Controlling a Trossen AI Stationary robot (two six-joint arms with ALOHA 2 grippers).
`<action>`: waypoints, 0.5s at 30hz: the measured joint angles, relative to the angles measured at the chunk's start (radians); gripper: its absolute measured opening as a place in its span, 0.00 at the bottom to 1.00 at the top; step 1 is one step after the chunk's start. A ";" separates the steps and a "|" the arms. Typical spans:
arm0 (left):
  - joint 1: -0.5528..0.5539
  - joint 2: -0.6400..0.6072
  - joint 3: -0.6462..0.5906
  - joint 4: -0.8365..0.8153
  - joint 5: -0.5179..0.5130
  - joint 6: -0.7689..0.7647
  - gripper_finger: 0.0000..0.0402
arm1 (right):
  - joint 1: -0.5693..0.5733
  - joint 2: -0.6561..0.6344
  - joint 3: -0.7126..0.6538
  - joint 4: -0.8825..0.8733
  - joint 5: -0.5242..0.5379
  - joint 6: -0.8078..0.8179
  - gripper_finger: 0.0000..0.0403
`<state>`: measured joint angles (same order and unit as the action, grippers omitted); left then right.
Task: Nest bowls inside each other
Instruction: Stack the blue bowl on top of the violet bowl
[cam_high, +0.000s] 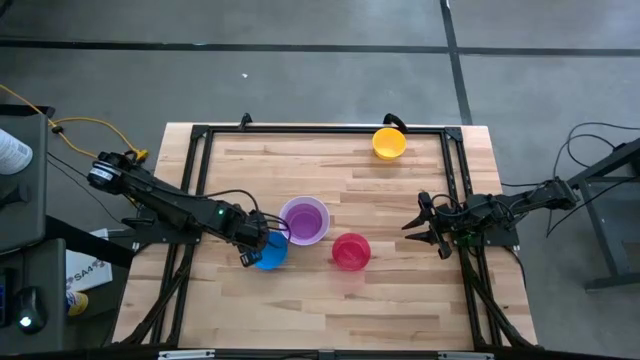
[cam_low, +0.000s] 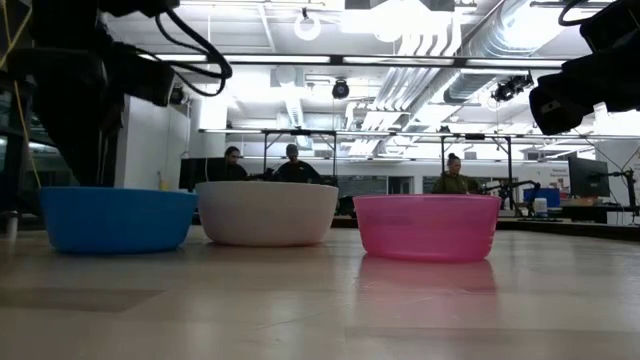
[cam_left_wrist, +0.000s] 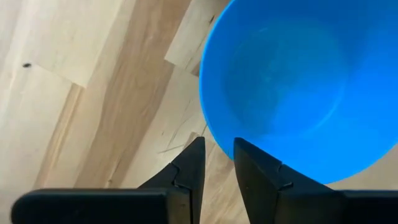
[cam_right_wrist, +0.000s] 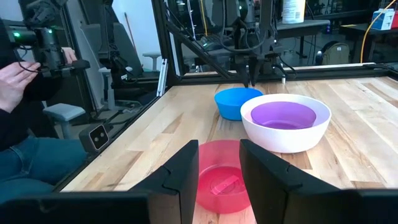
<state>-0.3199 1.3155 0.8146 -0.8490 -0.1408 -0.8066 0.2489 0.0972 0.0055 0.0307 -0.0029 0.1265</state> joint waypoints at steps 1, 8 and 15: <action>0.000 -0.005 -0.009 0.003 0.001 -0.006 0.21 | 0.000 0.000 0.000 0.000 0.000 0.000 0.27; 0.000 -0.006 -0.016 0.015 0.001 -0.009 0.21 | 0.000 0.000 0.000 0.000 0.000 0.000 0.27; -0.001 -0.006 -0.016 0.050 0.002 -0.008 0.21 | 0.000 0.000 0.000 0.000 0.000 0.000 0.27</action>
<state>-0.3206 1.3098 0.7990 -0.7986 -0.1387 -0.8146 0.2489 0.0971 0.0055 0.0311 -0.0029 0.1265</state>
